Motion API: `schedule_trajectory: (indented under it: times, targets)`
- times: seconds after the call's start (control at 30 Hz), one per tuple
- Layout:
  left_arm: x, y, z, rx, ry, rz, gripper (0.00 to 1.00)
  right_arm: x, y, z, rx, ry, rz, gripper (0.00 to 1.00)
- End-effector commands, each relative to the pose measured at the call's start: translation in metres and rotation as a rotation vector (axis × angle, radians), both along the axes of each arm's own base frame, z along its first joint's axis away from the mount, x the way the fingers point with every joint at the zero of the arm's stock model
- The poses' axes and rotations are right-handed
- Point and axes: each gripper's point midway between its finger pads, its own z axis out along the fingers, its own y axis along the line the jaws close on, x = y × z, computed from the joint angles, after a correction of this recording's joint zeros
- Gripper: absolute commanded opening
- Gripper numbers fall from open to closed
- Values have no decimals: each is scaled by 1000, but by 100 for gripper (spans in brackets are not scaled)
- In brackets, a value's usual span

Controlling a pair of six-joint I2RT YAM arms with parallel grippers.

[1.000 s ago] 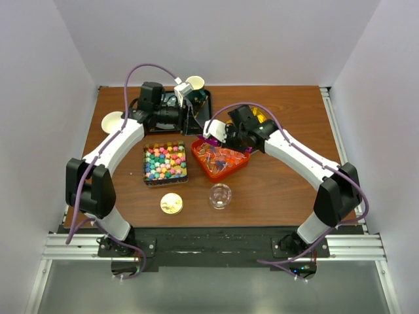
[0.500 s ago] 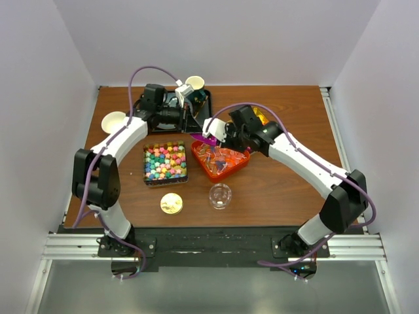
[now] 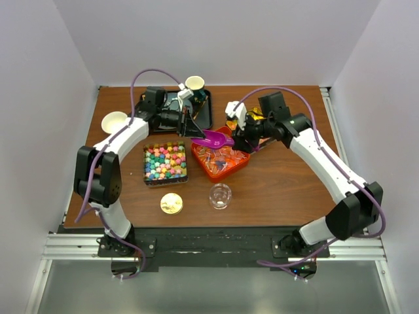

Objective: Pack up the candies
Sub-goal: Pick up the spatula from the center of the board.

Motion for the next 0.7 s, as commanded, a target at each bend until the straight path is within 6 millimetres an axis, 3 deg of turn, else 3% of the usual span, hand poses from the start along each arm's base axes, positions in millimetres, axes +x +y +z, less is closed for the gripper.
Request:
schedule_trajectory:
  times: [0.0, 0.33, 0.67]
  targets:
    - [-27, -2, 3, -96, 102, -122, 0, -5, 9, 33, 150, -76, 52, 53]
    - [-26, -2, 8, -133, 128, -141, 0, 0, 13, 18, 139, -42, 49, 49]
    - [-21, -2, 3, -129, 135, -129, 0, -15, 13, 8, 110, 18, 116, 49]
